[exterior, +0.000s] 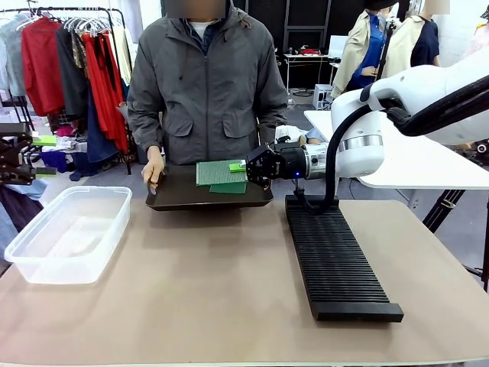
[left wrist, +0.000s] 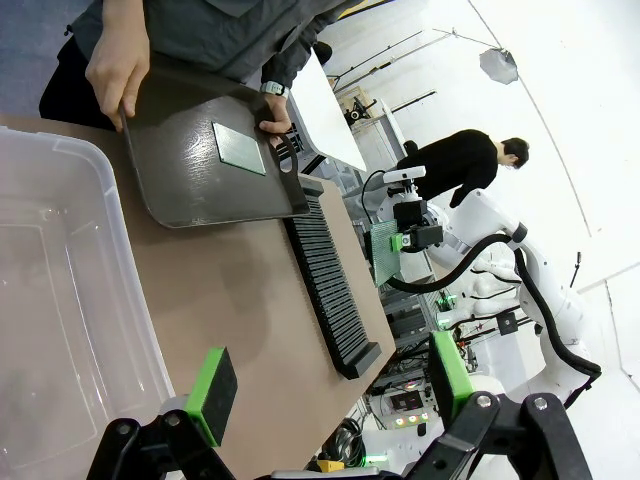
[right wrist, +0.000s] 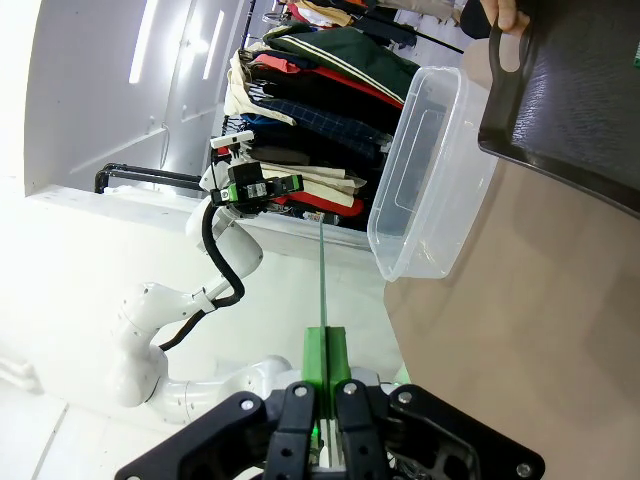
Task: Sort PCBs into racks and boxes based on the side picked up.
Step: If the short side of the Blank PCB is picked up, insert it into the PCB Rack ; if the long side is picked up, place it in the Organizing box.
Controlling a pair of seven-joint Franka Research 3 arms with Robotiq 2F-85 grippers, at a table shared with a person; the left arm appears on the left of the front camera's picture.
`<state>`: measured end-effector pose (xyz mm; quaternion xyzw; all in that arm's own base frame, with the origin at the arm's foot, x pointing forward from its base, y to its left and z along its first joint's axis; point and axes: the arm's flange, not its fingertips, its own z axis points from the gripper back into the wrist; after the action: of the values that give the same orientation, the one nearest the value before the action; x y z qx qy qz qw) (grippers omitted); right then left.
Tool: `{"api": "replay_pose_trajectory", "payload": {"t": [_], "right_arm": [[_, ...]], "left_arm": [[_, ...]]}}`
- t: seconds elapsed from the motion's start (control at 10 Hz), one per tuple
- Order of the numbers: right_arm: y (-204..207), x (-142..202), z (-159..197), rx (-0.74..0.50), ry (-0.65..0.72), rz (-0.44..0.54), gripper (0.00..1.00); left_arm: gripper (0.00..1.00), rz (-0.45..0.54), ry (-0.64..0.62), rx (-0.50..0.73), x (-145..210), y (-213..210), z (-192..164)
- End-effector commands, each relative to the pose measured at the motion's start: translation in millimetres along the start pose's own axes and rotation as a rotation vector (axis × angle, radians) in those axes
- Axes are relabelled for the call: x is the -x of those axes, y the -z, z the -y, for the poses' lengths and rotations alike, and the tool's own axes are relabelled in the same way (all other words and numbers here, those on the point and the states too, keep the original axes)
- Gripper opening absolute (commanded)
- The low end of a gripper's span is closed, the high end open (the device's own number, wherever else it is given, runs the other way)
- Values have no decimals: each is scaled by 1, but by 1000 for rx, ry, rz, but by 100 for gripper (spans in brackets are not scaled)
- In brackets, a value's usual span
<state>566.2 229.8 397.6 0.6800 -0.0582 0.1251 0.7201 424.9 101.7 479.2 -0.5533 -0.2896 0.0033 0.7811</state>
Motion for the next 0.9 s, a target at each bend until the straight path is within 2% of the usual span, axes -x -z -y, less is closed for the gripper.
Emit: {"api": "replay_pose_trajectory", "payload": {"t": [0.0,0.6,0.8], "right_arm": [[1,1,-1,0,0,10,0],[0,0,0,0,0,0,0],[-7,-6,1,-25,-81,-25,0]], "left_arm": [[100,-7,-3,-2,-1,-2,2],[100,-7,-3,-2,-1,-2,2],[100,-7,-3,-2,-1,-2,2]]}}
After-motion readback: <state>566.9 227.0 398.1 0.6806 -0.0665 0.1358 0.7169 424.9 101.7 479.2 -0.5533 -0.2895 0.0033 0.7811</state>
